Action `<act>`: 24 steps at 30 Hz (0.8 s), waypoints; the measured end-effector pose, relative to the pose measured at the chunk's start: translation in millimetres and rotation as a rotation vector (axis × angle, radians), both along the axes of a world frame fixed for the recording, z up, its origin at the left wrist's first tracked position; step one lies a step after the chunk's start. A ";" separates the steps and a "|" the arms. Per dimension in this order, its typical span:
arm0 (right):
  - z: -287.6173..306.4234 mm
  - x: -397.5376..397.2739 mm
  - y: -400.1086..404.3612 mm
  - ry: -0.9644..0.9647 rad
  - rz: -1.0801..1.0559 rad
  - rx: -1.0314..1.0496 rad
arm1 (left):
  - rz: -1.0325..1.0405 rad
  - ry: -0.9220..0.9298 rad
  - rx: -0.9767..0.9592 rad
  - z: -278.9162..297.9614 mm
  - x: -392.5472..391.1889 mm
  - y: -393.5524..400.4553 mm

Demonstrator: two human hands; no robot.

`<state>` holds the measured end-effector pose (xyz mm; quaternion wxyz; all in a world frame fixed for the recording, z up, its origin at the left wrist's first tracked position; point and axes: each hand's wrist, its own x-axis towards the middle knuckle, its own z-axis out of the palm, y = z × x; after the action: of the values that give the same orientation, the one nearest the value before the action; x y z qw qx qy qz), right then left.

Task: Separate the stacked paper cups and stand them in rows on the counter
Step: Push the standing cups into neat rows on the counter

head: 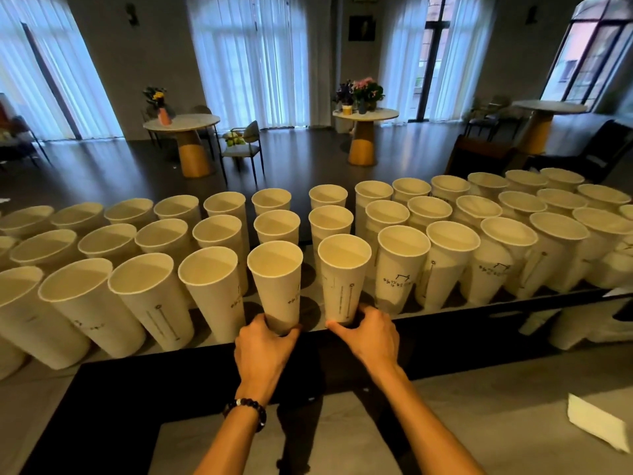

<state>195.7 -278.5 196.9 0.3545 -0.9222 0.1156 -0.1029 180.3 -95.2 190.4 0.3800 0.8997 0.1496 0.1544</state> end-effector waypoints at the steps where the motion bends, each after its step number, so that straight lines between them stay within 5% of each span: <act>1: -1.2 0.3 -1.1 -0.005 0.007 0.000 | 0.001 0.000 0.000 -0.4 -0.8 -0.7; 17: -38.0 -10.1 -81.1 -0.014 0.243 0.286 | 0.330 -0.093 -0.067 -3.6 -45.1 -76.7; 24: -48.3 -16.0 -132.9 -0.078 0.289 0.374 | 0.243 -0.140 -0.079 -5.9 -47.0 -161.8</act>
<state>179.7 -411.4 148.7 0.5344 -0.8427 -0.0142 -0.0636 133.3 -257.0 184.5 0.4032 0.8462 0.2368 0.2555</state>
